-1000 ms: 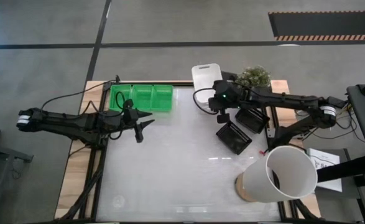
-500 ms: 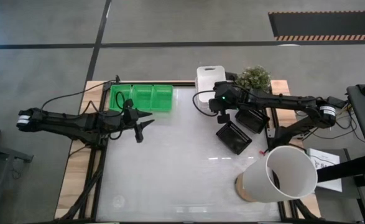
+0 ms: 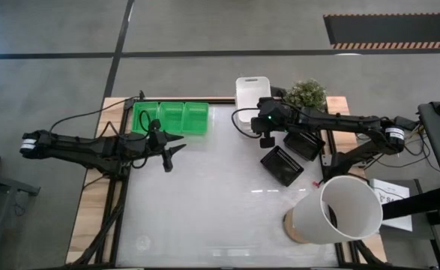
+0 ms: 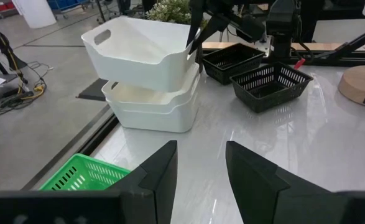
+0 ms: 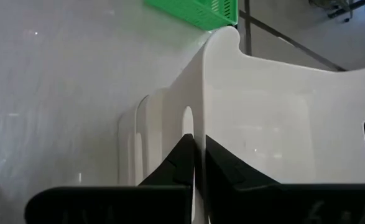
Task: Stack baskets by color
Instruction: Stack the bottom white bin on top of the top white bin
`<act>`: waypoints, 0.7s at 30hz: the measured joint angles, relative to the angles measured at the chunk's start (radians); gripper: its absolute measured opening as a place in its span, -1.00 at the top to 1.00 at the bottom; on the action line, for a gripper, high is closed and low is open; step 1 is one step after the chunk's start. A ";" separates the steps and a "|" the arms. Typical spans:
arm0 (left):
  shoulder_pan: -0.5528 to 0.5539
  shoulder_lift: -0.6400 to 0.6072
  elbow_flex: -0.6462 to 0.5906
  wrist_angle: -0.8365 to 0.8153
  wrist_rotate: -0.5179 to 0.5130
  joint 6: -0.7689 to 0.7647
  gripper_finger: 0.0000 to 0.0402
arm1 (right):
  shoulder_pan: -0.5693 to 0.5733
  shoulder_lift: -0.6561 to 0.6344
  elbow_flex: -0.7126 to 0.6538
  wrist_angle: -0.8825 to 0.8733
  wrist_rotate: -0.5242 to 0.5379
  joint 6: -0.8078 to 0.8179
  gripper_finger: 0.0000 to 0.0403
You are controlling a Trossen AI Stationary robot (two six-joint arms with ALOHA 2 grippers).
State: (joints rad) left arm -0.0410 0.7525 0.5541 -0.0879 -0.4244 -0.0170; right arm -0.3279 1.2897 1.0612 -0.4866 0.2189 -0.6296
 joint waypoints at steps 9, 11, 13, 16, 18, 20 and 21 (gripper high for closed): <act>0.000 0.000 0.000 0.000 0.000 0.000 0.40 | 0.000 0.002 -0.029 0.013 0.000 0.008 0.96; 0.000 0.000 0.000 0.000 0.000 0.000 0.40 | 0.000 0.002 -0.041 0.022 0.000 0.005 0.96; 0.000 0.000 0.000 0.000 0.000 0.000 0.40 | 0.000 0.002 -0.053 0.034 0.000 0.003 0.96; 0.000 0.000 0.000 0.000 0.000 0.000 0.40 | 0.000 0.002 -0.070 0.052 0.000 0.003 0.96; 0.000 0.000 0.000 0.000 0.000 0.000 0.40 | 0.000 0.002 -0.078 0.052 0.000 0.001 0.96; 0.000 0.000 0.000 0.000 0.000 0.000 0.40 | 0.000 0.002 -0.082 0.052 0.000 0.001 0.96; 0.000 0.000 0.000 0.000 0.000 0.000 0.40 | 0.000 0.002 -0.083 0.052 0.000 0.001 0.96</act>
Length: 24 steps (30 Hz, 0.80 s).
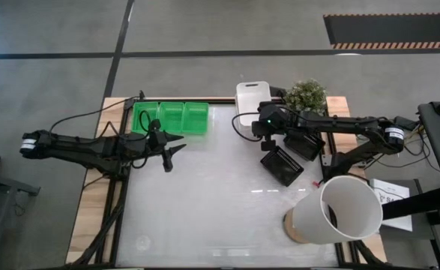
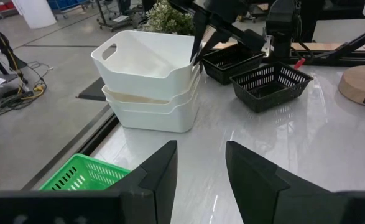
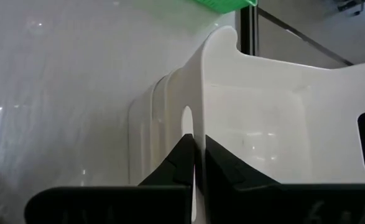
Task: Stack baskets by color
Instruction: Stack the bottom white bin on top of the top white bin
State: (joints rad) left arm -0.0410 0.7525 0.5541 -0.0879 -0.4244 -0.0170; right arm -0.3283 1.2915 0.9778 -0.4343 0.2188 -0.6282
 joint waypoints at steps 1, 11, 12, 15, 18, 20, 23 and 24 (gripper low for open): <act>0.000 0.000 0.000 0.000 0.000 0.000 0.40 | 0.000 0.000 -0.001 0.000 0.000 0.000 0.96; 0.000 0.000 0.000 0.000 0.000 0.000 0.40 | 0.000 0.000 -0.001 0.004 0.000 0.006 0.96; 0.000 0.000 0.000 0.000 0.000 0.000 0.40 | 0.000 0.000 -0.001 0.004 0.000 0.006 0.96; 0.000 0.000 0.000 0.000 0.000 0.000 0.40 | 0.000 0.000 -0.001 0.004 0.000 0.006 0.96; 0.000 0.000 0.000 0.000 0.000 0.000 0.40 | 0.000 0.000 -0.001 0.004 0.000 0.007 0.96; 0.000 0.000 0.000 0.000 0.000 0.000 0.40 | 0.000 0.000 -0.001 0.004 0.000 0.007 0.96; 0.000 0.000 0.000 0.000 0.000 0.000 0.40 | 0.000 0.000 -0.001 0.004 0.001 0.007 0.95; 0.000 0.000 0.000 0.000 0.000 0.000 0.40 | 0.000 0.000 -0.001 0.004 0.001 0.008 0.95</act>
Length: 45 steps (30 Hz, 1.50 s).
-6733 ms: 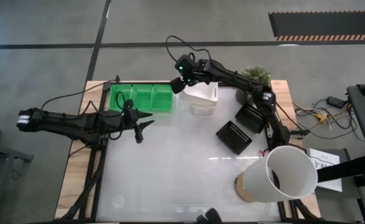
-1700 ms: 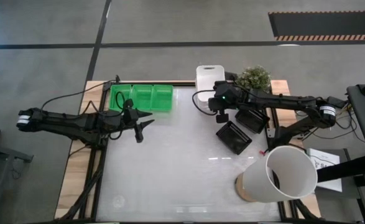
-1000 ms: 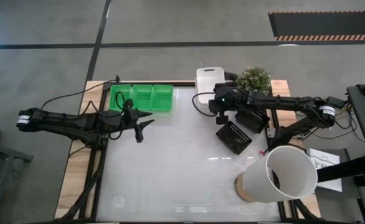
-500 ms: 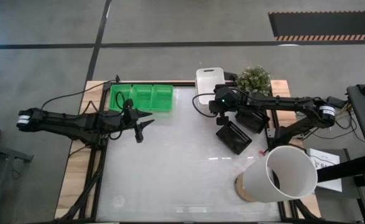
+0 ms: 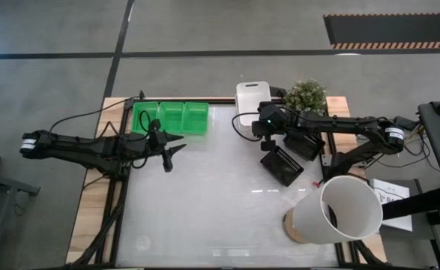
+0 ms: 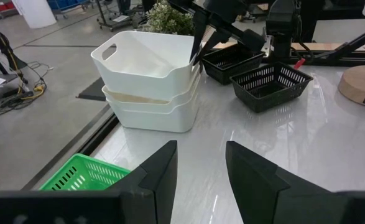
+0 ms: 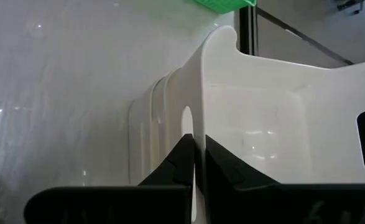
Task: Stack baskets by color
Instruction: Stack the bottom white bin on top of the top white bin, then stack the right green bin on top of the left green bin
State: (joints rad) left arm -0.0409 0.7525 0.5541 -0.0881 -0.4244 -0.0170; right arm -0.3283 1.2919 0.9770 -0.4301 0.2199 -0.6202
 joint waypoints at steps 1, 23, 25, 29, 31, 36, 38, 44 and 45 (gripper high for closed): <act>0.000 0.000 0.000 0.000 0.000 0.000 0.40 | 0.000 0.000 0.000 0.000 0.000 0.005 0.95; 0.000 0.000 0.000 0.002 -0.003 0.008 0.40 | 0.028 -0.020 0.008 0.001 0.016 0.060 0.31; 0.000 0.000 0.000 0.003 -0.003 0.008 0.40 | 0.048 -0.025 0.023 0.001 0.016 0.070 0.31; 0.001 0.000 0.000 0.010 -0.033 0.008 0.40 | 0.093 -0.028 0.068 0.002 0.016 0.082 0.35; 0.001 0.000 0.000 0.019 -0.071 0.005 0.40 | 0.115 -0.028 0.090 0.001 0.016 0.138 0.37; 0.001 0.000 0.000 0.059 -0.119 -0.006 0.40 | 0.165 -0.029 0.109 -0.005 0.015 0.285 0.47; 0.001 0.011 0.000 0.089 -0.124 -0.017 0.40 | 0.183 -0.029 0.091 0.008 0.009 0.285 0.53; 0.004 0.085 -0.001 0.219 -0.161 -0.021 0.40 | 0.198 -0.025 -0.017 0.147 0.008 0.237 0.73; 0.008 0.103 -0.001 0.239 -0.161 -0.021 0.40 | 0.197 -0.025 -0.037 0.182 0.008 0.228 0.76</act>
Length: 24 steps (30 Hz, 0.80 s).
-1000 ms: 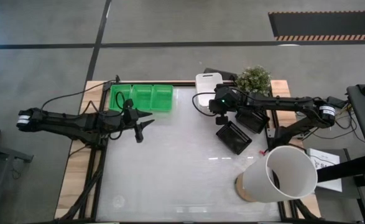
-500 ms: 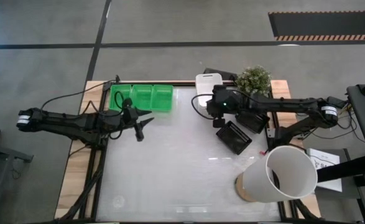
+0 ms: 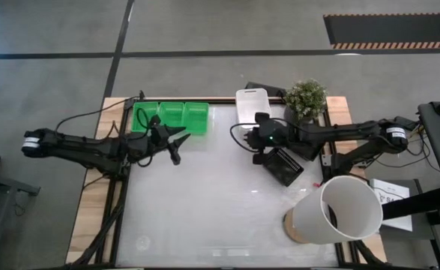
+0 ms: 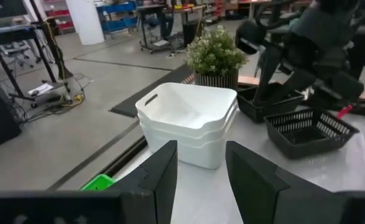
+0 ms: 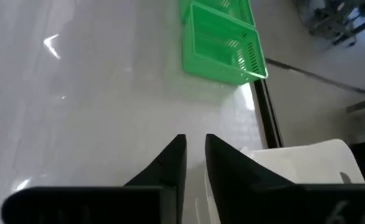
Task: Stack baskets by color
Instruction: Stack the right green bin on top of the left green bin
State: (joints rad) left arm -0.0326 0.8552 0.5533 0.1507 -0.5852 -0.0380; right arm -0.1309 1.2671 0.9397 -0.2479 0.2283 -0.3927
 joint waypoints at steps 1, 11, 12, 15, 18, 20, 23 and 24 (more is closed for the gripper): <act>0.003 0.022 0.001 0.020 0.000 -0.002 0.40 | 0.000 0.000 -0.019 0.031 0.000 -0.012 0.78; 0.027 0.213 0.098 -0.042 0.146 -0.050 0.40 | 0.019 -0.004 -0.100 0.158 -0.163 -0.050 0.91; 0.037 0.231 0.118 -0.090 0.162 -0.062 0.40 | 0.023 -0.004 -0.102 0.161 -0.168 -0.050 0.91; 0.067 0.293 0.183 -0.232 0.170 -0.092 0.40 | 0.042 -0.004 -0.120 0.219 -0.184 -0.069 0.91; 0.098 0.359 0.248 -0.371 0.188 -0.095 0.40 | 0.067 -0.005 -0.163 0.326 -0.188 -0.100 0.91; 0.117 0.400 0.281 -0.433 0.226 -0.095 0.40 | 0.079 -0.005 -0.195 0.378 -0.207 -0.109 0.91; 0.134 0.453 0.310 -0.457 0.284 -0.078 0.40 | 0.090 -0.005 -0.254 0.473 -0.271 -0.106 0.91; 0.136 0.468 0.314 -0.458 0.295 -0.064 0.40 | 0.093 -0.005 -0.274 0.515 -0.291 -0.106 0.91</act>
State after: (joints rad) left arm 0.1038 1.3229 0.8678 -0.3070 -0.2898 -0.1021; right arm -0.0376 1.2625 0.6656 0.2674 -0.0624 -0.4984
